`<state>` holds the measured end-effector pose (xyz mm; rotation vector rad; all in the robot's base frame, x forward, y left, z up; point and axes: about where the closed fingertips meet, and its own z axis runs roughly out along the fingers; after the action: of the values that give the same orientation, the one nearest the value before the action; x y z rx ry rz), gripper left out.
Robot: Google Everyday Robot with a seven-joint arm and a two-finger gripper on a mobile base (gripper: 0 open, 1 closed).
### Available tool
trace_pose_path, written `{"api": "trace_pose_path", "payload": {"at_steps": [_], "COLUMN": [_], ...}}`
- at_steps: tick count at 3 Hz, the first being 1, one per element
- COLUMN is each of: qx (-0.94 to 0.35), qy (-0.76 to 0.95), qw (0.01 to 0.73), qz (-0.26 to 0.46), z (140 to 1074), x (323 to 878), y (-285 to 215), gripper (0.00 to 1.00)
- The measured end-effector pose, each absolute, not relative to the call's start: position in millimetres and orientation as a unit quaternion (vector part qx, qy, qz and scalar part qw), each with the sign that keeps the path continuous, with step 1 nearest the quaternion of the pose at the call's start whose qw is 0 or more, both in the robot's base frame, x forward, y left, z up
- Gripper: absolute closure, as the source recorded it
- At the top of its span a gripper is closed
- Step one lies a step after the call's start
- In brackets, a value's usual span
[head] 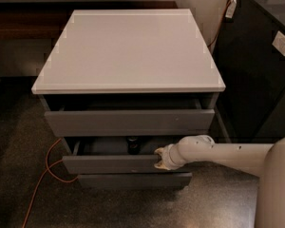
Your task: Pick pepsi can from middle drawer and place on counter
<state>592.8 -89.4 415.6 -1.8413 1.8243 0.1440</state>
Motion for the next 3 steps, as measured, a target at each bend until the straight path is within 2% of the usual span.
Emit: {"api": "trace_pose_path", "payload": {"at_steps": [1,3], "qx": [-0.680,-0.680], "qy": [0.676,0.675], "qw": [0.273,0.273], "qz": [0.080,0.082], "z": [415.8,419.2], "x": [572.6,571.0], "y": [-79.6,-80.4], "gripper": [1.00,1.00]}}
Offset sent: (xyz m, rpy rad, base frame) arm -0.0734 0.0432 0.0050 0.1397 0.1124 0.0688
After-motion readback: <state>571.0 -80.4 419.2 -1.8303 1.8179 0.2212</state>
